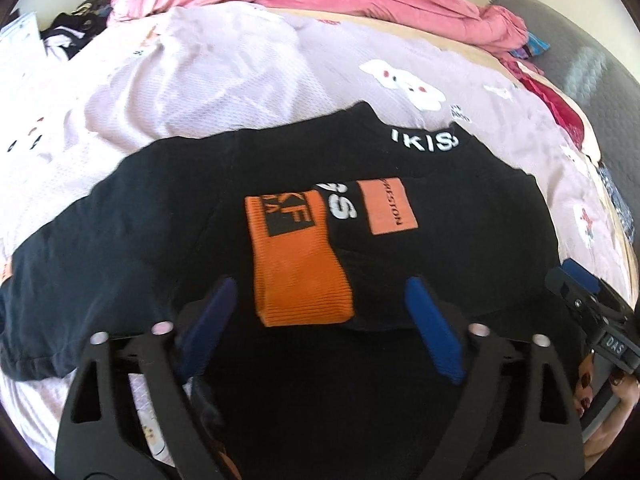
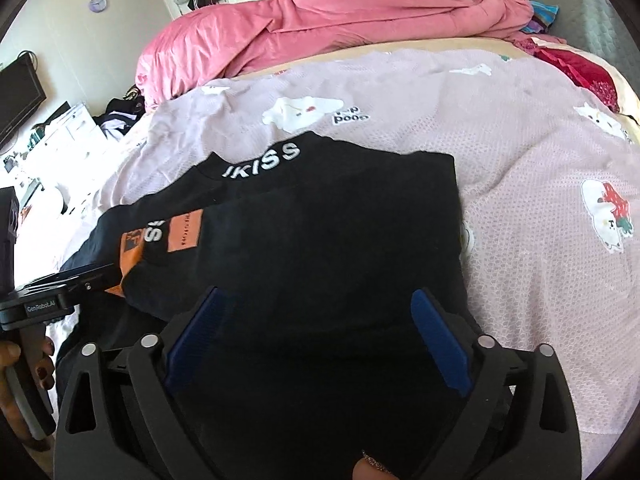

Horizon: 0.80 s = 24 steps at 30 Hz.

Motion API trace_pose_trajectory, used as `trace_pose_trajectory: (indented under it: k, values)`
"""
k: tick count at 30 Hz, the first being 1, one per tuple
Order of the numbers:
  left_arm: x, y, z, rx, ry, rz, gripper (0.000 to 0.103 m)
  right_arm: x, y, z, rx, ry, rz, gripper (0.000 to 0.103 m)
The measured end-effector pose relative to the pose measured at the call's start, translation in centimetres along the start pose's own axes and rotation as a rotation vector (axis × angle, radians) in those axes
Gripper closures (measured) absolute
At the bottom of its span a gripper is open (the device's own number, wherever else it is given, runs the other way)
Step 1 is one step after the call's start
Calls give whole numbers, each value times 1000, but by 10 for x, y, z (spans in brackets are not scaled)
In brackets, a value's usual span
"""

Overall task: Fold small clothes
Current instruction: 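Lay the cuff flat on the shirt body and open the left gripper, then move the left gripper to the other sleeve's orange cuff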

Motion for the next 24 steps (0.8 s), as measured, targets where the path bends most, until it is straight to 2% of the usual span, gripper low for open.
trace_pose_trajectory:
  k: [2, 4, 13, 17, 24]
  values:
    - [-4, 7, 1, 13, 15, 0, 12, -7, 5, -2, 19, 9, -18, 5]
    - [-8, 13, 3, 30, 30, -5, 9, -16, 9, -5, 37, 24, -29, 5]
    - [-28, 38, 17, 92, 75, -53, 9, -48, 21, -5, 88, 78, -29, 4]
    - [-38, 48, 27, 117, 96, -84, 9, -56, 29, -5, 116, 103, 0, 4]
    - [-54, 72, 36, 175, 147, -90, 9, -81, 38, 0, 144, 167, 28, 4]
Point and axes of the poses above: each gripper's, at about its wrist camera, not at the fingertips, and y roughly against the way its jaws point, x to its right, z to its underside, the point moved 10 cm from there along -y, roughly the way its jaws point, and after that the axes turned 15 degrees about -x, right-handed, at the moved point
